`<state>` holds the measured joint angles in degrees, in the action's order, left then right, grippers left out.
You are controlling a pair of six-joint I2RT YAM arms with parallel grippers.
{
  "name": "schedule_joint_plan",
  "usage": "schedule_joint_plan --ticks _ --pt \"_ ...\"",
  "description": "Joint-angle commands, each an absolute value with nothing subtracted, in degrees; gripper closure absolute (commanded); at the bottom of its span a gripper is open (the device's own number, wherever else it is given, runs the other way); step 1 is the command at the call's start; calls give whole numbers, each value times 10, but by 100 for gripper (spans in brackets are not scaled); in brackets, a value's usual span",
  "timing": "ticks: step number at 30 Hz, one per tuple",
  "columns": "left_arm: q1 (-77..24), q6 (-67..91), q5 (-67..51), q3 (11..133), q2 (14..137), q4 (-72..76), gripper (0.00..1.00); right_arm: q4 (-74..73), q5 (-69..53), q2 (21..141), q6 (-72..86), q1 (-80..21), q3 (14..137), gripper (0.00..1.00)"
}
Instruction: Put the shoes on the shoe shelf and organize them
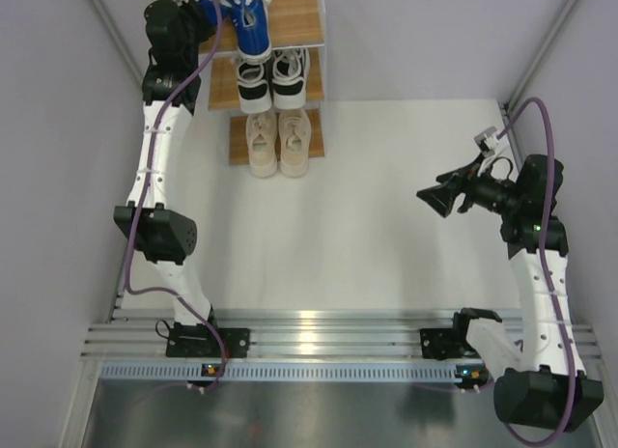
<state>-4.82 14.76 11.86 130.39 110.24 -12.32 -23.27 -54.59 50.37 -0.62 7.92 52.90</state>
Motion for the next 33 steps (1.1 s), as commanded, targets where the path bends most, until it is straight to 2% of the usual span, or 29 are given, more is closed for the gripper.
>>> schedule_joint_plan --ticks 1,23,33 --pt "-51 159 112 1317 1099 -23 100 -204 -560 490 -4 91 537 23" --pt "-101 288 62 1307 1138 44 100 -196 -566 456 33 119 517 23" --pt "-98 271 147 1309 1118 30 100 -209 -569 439 26 126 515 23"
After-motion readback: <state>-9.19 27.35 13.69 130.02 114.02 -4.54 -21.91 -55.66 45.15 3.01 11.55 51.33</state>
